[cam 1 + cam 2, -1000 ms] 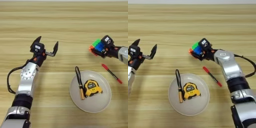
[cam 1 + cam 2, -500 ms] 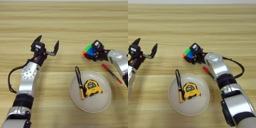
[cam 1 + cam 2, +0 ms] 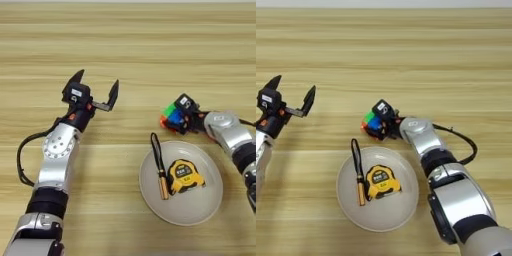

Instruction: Move the objects on the table

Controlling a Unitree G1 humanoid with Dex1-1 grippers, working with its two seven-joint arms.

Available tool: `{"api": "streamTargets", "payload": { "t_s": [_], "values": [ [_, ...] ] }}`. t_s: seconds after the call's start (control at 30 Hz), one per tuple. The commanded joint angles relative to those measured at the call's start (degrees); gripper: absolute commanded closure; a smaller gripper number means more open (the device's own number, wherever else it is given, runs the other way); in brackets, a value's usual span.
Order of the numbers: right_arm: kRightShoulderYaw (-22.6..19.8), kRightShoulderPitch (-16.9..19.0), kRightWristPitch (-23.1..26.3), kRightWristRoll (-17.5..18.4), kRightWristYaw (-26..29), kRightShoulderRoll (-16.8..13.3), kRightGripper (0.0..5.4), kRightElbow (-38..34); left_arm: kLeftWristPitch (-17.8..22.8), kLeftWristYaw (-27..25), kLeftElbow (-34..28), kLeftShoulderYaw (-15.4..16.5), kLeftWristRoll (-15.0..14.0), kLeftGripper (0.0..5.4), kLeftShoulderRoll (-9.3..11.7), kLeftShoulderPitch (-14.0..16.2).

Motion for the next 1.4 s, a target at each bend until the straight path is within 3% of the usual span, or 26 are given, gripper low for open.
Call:
{"api": "streamTargets", "payload": {
  "t_s": [0.03, 0.43, 0.47, 0.83, 1.0, 1.4],
  "values": [
    [0.09, -0.97, -1.9, -1.26, -0.98, 0.45, 2.04, 2.36, 0.51, 0.29, -0.54, -0.22, 0.35, 0.0, 0.19, 0.61],
    [-0.75, -0.78, -4.74, -1.94, -2.73, 1.35, 2.04, 6.21, 0.36, 0.39, -0.88, -0.31, 0.43, 0.0, 0.08, 0.88],
    [-0.83, -0.76, -4.81, -1.92, -2.69, 1.36, 1.76, 6.2, 0.37, 0.41, -0.91, -0.31, 0.43, 0.0, 0.07, 0.88],
    [-1.97, -0.32, -6.35, -0.94, -1.58, 0.85, 0.59, 3.1, 0.45, 0.59, -1.07, -0.43, 0.55, 0.0, -0.07, 0.94],
    [-3.1, 0.4, -5.53, 0.29, -0.22, 0.19, 0.03, -2.64, 0.42, 0.64, -1.08, -0.44, 0.58, 0.0, -0.11, 0.93],
    [-4.49, 7.04, 2.62, 4.05, 3.24, -3.09, 0.03, -26.47, 0.42, 0.76, -1.0, -0.44, 0.68, 0.0, -0.2, 0.83]
  ]
}}
